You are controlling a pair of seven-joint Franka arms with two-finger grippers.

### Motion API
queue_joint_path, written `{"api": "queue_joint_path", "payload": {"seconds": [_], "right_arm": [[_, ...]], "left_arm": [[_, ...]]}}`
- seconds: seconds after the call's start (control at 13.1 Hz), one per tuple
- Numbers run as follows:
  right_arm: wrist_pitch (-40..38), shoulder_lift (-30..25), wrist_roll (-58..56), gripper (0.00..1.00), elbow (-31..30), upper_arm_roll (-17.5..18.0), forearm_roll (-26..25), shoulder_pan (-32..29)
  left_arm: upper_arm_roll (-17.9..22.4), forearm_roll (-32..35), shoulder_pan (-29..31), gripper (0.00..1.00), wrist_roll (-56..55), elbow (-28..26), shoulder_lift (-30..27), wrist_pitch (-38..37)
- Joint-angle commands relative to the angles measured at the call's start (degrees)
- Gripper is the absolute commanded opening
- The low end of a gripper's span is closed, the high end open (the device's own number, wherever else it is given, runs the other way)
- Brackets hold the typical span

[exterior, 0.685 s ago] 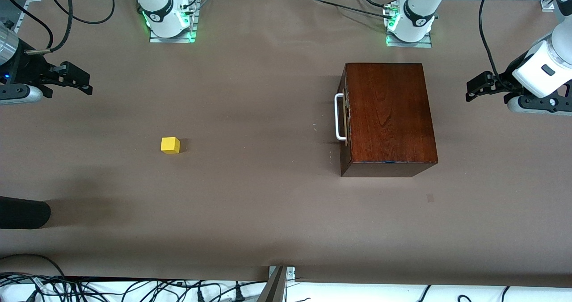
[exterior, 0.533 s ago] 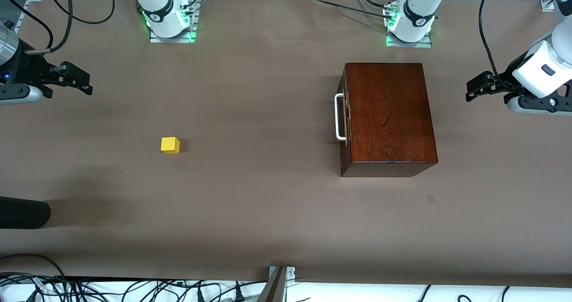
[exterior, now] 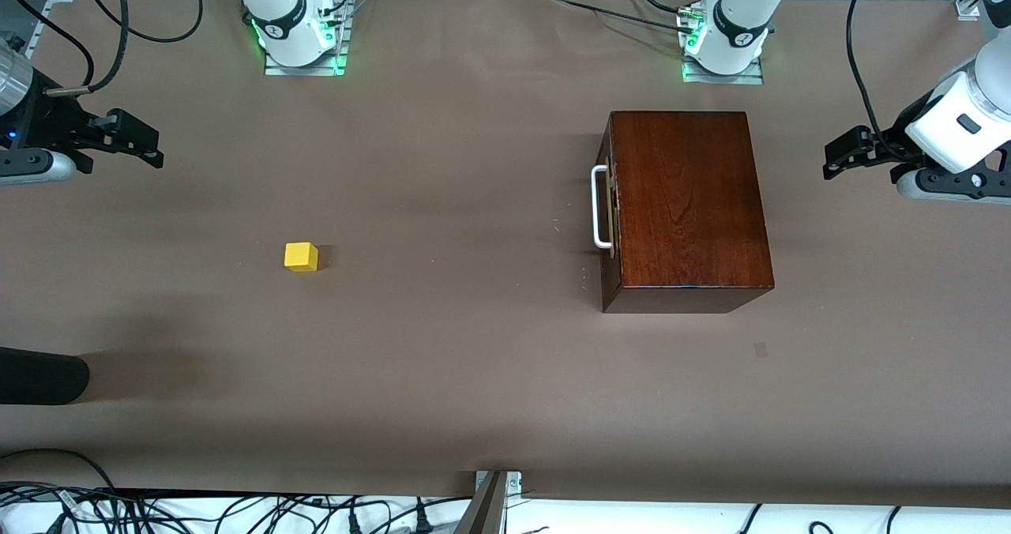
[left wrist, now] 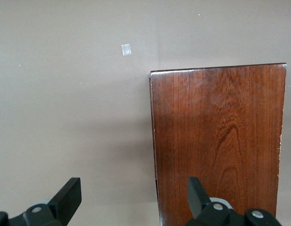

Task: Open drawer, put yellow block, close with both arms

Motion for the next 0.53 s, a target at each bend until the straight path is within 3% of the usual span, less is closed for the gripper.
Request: {"api": "queue_joint_path", "payload": {"seconds": [0.0,0.46], "right_arm": [[-0.7,0.7,-0.7,1.00,1.6,0.1,0.3,-0.3],[-0.6,0.7,-0.6,1.00,1.6,0.1,0.3,-0.3]], "left_arm": [[-0.4,0.8,0.3,1.00,-0.1,2.1,0.9,-1.9],[-1.7,0.6,0.1,1.00,-0.1,2.2,0.9,-3.9]]}}
